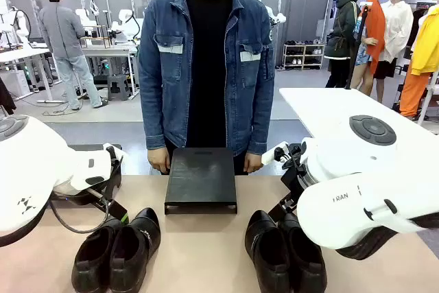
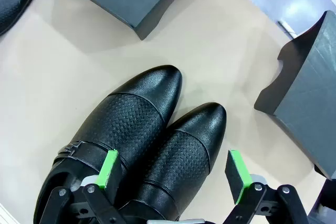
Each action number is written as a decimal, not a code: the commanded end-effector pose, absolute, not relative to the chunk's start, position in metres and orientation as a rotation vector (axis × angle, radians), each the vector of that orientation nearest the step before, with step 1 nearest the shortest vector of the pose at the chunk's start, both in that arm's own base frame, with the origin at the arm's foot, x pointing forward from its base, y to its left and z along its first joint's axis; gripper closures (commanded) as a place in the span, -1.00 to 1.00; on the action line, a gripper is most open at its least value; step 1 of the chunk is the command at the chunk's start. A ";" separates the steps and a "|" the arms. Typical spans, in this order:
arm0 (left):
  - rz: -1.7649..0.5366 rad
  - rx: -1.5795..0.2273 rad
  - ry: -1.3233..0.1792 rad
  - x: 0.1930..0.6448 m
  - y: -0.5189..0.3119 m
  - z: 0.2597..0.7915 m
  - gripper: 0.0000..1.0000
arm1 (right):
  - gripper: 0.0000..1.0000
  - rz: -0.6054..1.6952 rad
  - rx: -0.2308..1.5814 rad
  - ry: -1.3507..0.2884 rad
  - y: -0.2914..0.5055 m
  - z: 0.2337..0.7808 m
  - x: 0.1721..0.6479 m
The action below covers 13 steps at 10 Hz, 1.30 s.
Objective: Place the shoes on the stand as instructed by the person.
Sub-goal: Pick up one pair of Shoes and place it on the Shoes Stand indicated by the person.
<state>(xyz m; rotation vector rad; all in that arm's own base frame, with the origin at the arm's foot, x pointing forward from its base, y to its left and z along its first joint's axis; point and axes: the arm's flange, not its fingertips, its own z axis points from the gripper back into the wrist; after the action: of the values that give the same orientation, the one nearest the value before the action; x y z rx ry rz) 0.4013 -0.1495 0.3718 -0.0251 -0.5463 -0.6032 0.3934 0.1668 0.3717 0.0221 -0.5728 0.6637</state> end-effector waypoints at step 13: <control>-0.631 -0.103 -0.497 0.393 -0.129 0.455 -1.00 | -1.00 0.662 0.195 -0.582 0.148 0.473 0.375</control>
<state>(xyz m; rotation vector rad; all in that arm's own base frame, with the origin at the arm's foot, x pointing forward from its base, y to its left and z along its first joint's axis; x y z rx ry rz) 0.3954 -0.1445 0.4296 -0.0720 -0.5387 -0.6085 0.3769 0.1679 0.4523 0.1261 -0.6055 0.6388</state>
